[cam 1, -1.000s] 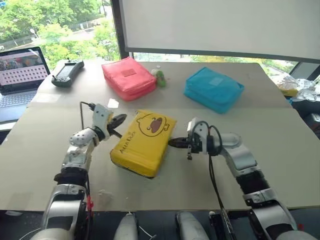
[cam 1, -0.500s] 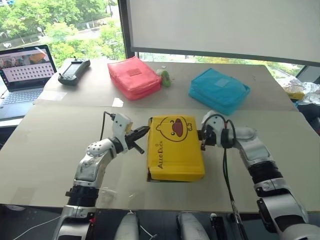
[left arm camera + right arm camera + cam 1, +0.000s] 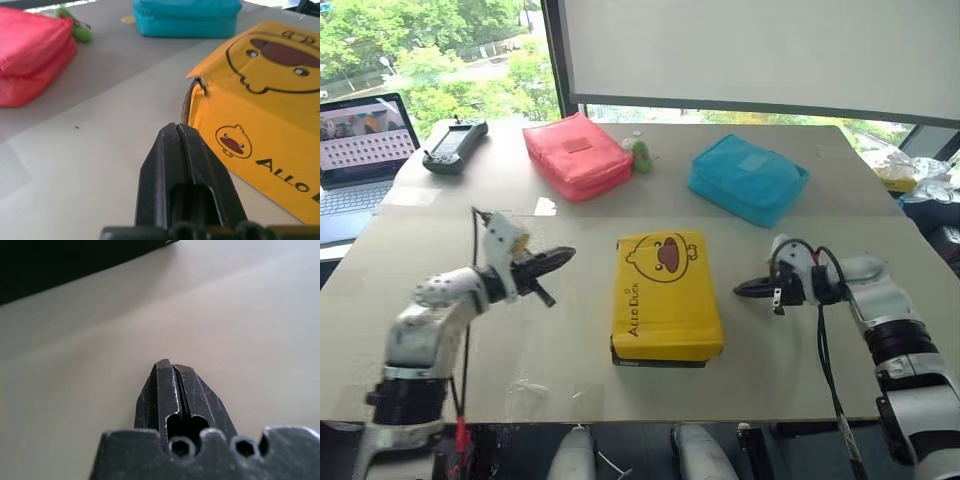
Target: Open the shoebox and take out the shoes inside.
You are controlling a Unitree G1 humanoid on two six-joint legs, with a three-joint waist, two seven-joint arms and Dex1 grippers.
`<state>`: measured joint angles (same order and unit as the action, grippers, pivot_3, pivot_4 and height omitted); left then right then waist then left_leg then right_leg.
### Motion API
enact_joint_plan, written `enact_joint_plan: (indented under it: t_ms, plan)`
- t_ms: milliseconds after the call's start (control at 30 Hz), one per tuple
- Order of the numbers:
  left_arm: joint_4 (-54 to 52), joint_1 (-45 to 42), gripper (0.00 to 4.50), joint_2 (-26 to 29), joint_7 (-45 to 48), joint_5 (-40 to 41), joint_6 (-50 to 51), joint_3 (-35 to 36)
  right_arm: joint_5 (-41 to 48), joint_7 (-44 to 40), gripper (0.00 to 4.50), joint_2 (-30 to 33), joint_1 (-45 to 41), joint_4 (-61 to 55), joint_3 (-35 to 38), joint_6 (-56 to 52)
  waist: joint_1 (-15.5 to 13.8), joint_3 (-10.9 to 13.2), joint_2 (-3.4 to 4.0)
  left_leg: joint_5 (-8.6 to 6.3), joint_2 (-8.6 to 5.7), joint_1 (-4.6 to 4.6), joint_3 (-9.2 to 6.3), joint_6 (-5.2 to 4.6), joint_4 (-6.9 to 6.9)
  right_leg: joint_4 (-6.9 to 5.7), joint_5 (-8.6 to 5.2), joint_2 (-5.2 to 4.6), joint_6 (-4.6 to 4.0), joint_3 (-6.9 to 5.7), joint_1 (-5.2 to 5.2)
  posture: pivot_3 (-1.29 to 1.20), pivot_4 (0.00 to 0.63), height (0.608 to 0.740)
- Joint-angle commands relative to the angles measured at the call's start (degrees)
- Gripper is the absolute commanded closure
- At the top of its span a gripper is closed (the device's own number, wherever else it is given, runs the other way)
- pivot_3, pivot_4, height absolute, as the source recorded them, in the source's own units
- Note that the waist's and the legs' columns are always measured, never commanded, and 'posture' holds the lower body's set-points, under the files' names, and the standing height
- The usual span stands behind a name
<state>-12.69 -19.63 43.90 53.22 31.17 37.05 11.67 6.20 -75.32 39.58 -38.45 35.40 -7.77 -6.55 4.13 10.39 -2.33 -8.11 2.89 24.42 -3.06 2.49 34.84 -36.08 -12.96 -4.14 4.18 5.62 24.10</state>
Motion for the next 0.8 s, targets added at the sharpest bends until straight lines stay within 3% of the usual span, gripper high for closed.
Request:
enact_joint_plan:
  t_ms: [33,200,233,467,700,800]
  plan:
    - [-9.34,3.55,4.49,11.63,11.67,8.41,8.58,1.66,3.4,-1.89,4.44,-2.58,0.6,-2.14,0.72,-5.23,0.42,0.0,0.0,0.0,0.0,-0.01,0.02,0.0,0.0,0.0,-0.01,-0.01,-0.02,0.02,0.02,0.0,0.15,0.74]
    - [-11.24,3.04,3.12,21.3,15.68,15.04,15.83,5.2,4.51,-1.55,4.5,-7.74,-0.24,-1.86,0.09,-6.45,1.13,0.02,-0.01,0.0,0.07,-0.11,0.02,0.0,-0.04,-0.13,-0.22,0.05,-0.43,0.0,0.02,0.0,0.15,0.74]
    - [-11.81,3.31,2.53,22.77,16.13,15.65,16.51,6.02,5.3,-2.14,4.5,-7.98,-0.42,-3.01,0.38,-7.96,1.28,0.02,-0.01,0.0,0.09,-0.13,-0.01,0.0,-0.02,-0.16,-0.2,0.08,-0.49,0.0,0.04,0.0,0.15,0.74]
    - [-15.89,8.77,0.03,26.75,15.29,18.38,20.35,13.28,9.43,-6.83,4.5,-6.39,-0.34,-13.92,0.52,-15.74,1.37,0.17,0.18,0.0,0.09,-0.08,0.03,0.0,-0.08,-0.14,-0.22,0.06,-0.47,0.02,0.13,0.0,0.15,0.74]
    - [-18.97,18.94,0.03,25.92,15.34,19.39,24.11,24.72,15.48,-6.42,4.5,-5.59,-4.33,-30.88,0.6,-25.15,1.66,0.34,0.27,-0.01,0.15,-0.05,0.04,0.0,-0.22,-0.17,-0.29,0.12,-0.49,0.02,0.27,0.0,0.15,0.74]
    - [-18.53,20.51,0.03,26.71,15.76,19.33,24.41,28.58,13.82,-5.64,4.5,-5.78,-7.05,-36.46,-2.65,-24.51,1.43,0.4,0.32,-0.01,0.18,-0.06,0.03,0.0,-0.21,-0.24,-0.34,0.15,-0.6,0.01,0.32,0.0,0.15,0.74]
